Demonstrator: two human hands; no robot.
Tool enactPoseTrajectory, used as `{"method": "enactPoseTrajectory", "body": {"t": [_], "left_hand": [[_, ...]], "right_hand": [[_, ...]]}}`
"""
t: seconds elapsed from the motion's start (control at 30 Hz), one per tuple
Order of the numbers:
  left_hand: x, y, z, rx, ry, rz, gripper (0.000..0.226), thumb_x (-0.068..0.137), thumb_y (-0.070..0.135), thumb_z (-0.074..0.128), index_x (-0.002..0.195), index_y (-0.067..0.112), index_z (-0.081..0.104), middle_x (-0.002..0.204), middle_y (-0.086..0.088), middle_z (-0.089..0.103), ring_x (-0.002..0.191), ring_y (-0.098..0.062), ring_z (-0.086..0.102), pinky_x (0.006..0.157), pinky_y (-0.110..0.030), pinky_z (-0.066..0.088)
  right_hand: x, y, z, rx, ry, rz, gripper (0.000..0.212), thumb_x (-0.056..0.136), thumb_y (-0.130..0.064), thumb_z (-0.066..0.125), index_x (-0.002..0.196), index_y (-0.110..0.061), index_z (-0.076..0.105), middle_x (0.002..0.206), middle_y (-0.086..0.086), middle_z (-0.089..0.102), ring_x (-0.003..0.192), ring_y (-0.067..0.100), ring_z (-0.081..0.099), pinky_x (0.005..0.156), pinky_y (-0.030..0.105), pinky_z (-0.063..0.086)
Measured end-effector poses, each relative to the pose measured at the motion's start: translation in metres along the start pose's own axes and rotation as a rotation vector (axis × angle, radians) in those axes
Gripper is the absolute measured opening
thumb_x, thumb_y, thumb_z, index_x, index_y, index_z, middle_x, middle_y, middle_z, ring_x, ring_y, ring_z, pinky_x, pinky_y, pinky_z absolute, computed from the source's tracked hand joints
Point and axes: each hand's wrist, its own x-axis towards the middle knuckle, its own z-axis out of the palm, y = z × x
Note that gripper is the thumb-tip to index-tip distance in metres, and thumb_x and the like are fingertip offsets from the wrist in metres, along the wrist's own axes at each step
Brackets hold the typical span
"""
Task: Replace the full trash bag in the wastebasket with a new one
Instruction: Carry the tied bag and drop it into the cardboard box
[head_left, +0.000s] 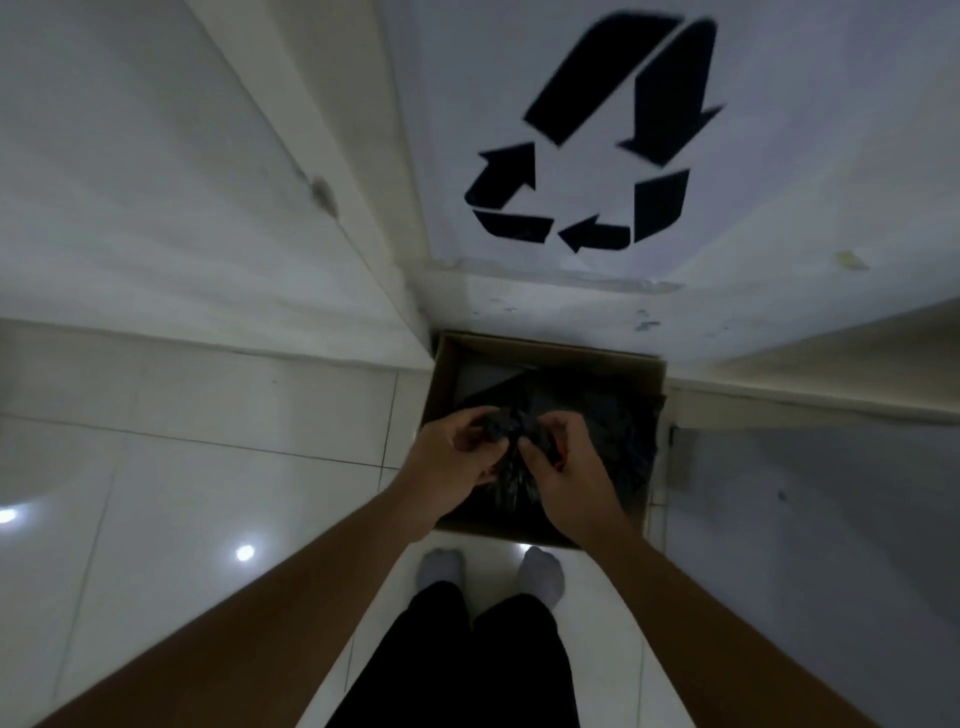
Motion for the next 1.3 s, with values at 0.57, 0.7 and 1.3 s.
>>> {"method": "enactPoseTrajectory", "body": {"t": [0.57,0.7,1.3], "left_hand": [[0.016,-0.026,0.013,0.313,0.018,0.007,0.041,0.095,0.02,0.057,0.136,0.016,0.053,0.13,0.001,0.06,0.108,-0.009,0.056,0.101,-0.027,0.043],[0.002,-0.019,0.013,0.37,0.008,0.054,0.042,0.097,0.021,0.054,0.138,0.015,0.05,0.135,0.0,0.057,0.117,-0.009,0.054,0.094,-0.019,0.038],[-0.257,0.062,0.02,0.739,0.104,0.443,0.047,0.096,0.031,0.053,0.137,0.009,0.049,0.14,-0.009,0.051,0.128,-0.025,0.049,0.107,-0.03,0.038]], "right_hand": [[0.034,0.065,-0.02,-0.219,-0.022,0.264,0.067,0.093,-0.028,0.062,0.15,-0.015,0.03,0.145,0.01,0.049,0.131,0.029,0.048,0.107,0.035,0.04],[0.019,0.048,-0.025,-0.203,0.041,0.212,0.067,0.095,-0.029,0.059,0.152,-0.015,0.028,0.151,0.01,0.041,0.139,0.027,0.04,0.114,0.038,0.035],[-0.184,-0.148,-0.113,-0.469,0.037,-0.007,0.038,0.098,-0.03,0.055,0.13,-0.01,0.055,0.13,0.012,0.061,0.115,0.028,0.058,0.084,0.024,0.041]]}}
